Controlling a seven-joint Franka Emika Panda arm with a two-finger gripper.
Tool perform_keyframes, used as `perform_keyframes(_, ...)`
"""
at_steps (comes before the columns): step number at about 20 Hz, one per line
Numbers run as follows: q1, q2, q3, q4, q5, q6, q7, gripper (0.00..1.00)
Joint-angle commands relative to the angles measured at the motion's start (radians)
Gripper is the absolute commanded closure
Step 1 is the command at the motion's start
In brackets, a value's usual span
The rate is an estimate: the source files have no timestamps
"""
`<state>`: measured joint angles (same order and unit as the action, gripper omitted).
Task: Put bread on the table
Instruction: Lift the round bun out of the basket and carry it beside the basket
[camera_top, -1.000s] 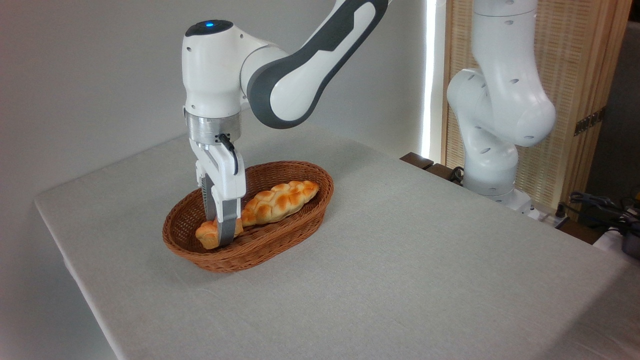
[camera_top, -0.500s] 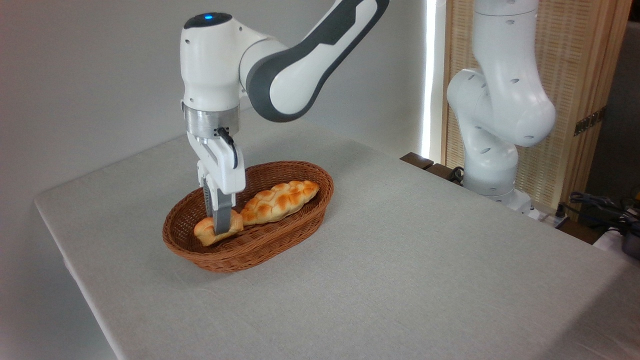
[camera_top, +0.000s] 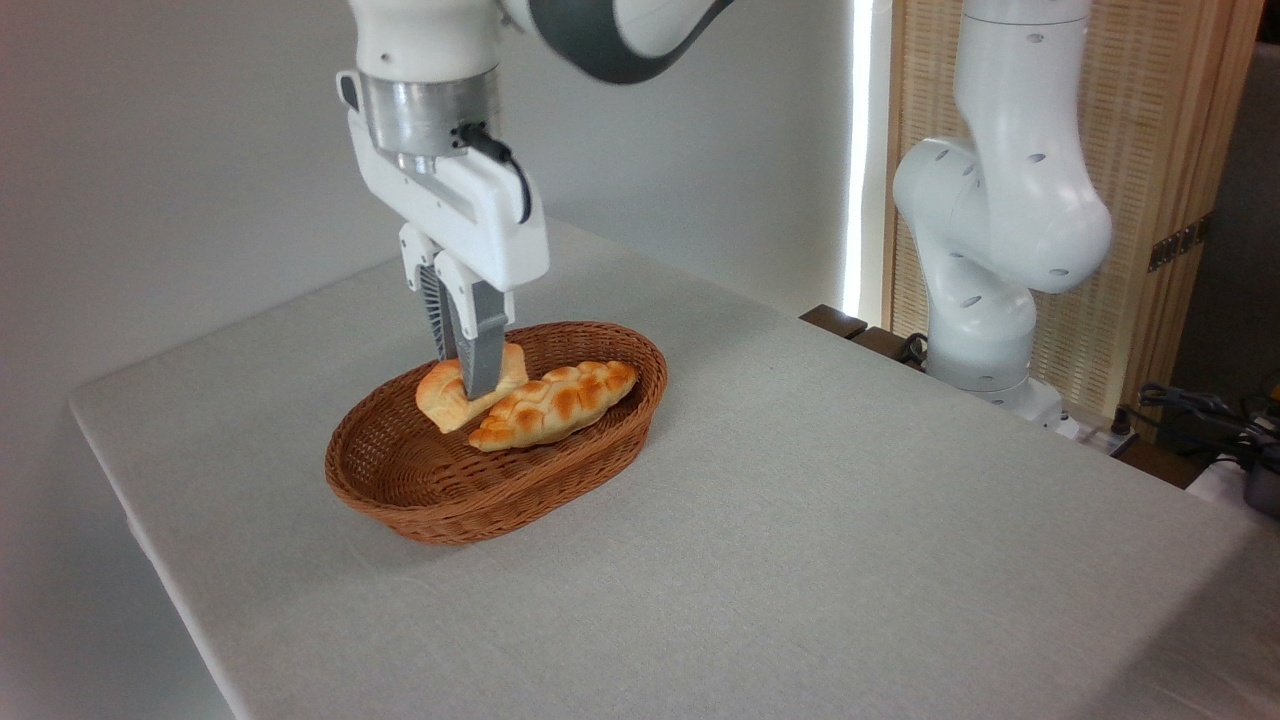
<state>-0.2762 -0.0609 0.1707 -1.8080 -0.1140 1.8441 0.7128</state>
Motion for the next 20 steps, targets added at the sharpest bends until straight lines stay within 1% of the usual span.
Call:
perform_keyframes(1,-0.003,0.026,0.071,-0.002,0.063,-0.005,0.057,0.78)
perform_keyframes(2,-0.003,0.03,0.097,-0.002,0.082,0.0,0.076,0.78)
perform_keyframes(3,-0.003,0.036,0.134,-0.008,0.089,0.013,0.106,0.77)
perform_keyframes(4,-0.003,0.041,0.162,-0.033,0.089,0.047,0.144,0.76)
perform_keyframes(5,-0.003,0.044,0.179,-0.063,0.089,0.088,0.174,0.73)
perform_keyframes(6,-0.003,0.056,0.188,-0.094,0.089,0.137,0.191,0.63)
perform_keyframes(7,-0.001,0.067,0.188,-0.128,0.089,0.185,0.194,0.47)
perform_keyframes(8,-0.001,0.084,0.188,-0.149,0.089,0.229,0.192,0.24)
perform_keyframes(9,-0.001,0.102,0.188,-0.158,0.089,0.257,0.191,0.07)
perform_keyframes(10,-0.001,0.113,0.188,-0.163,0.089,0.265,0.192,0.03)
perform_keyframes(11,-0.001,0.115,0.188,-0.172,0.089,0.265,0.194,0.0)
perform_keyframes(14,-0.001,0.121,0.188,-0.201,0.091,0.267,0.197,0.0)
perform_keyframes(17,0.0,0.119,0.188,-0.203,0.093,0.265,0.197,0.0)
perform_keyframes(18,0.003,0.118,0.19,-0.203,0.093,0.265,0.197,0.0)
perform_keyframes(20,0.028,0.11,0.188,-0.197,0.093,0.265,0.197,0.0)
